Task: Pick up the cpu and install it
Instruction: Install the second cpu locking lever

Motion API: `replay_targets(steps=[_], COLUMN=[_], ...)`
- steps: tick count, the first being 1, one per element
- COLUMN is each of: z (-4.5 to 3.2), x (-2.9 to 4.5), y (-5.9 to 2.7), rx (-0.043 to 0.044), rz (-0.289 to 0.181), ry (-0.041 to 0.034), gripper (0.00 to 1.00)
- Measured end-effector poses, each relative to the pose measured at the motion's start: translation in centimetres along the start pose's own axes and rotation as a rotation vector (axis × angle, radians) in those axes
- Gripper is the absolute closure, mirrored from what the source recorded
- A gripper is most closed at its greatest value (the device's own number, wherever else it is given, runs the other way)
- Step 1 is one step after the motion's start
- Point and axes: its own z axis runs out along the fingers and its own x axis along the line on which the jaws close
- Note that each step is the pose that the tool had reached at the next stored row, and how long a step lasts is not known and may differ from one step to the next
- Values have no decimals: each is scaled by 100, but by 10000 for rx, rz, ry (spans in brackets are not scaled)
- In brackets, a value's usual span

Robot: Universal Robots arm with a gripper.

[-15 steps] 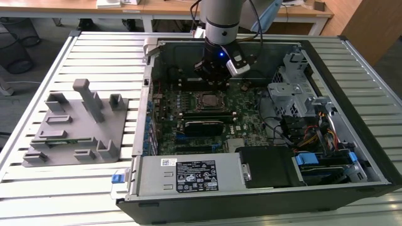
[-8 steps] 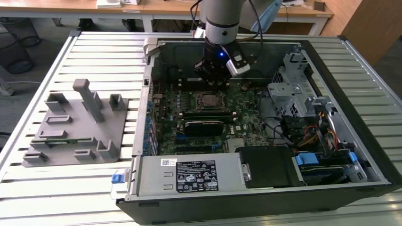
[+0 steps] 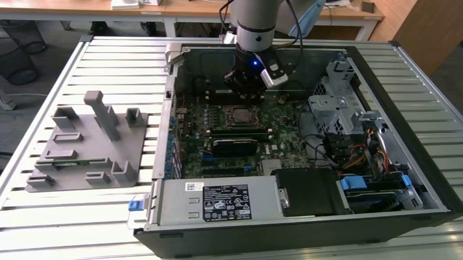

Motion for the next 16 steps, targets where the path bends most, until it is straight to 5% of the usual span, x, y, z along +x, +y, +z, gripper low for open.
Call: replay_targets(steps=[16], z=[-5], x=[-2], y=[1], rx=[-81], rz=[0], ry=[15], gripper=[89])
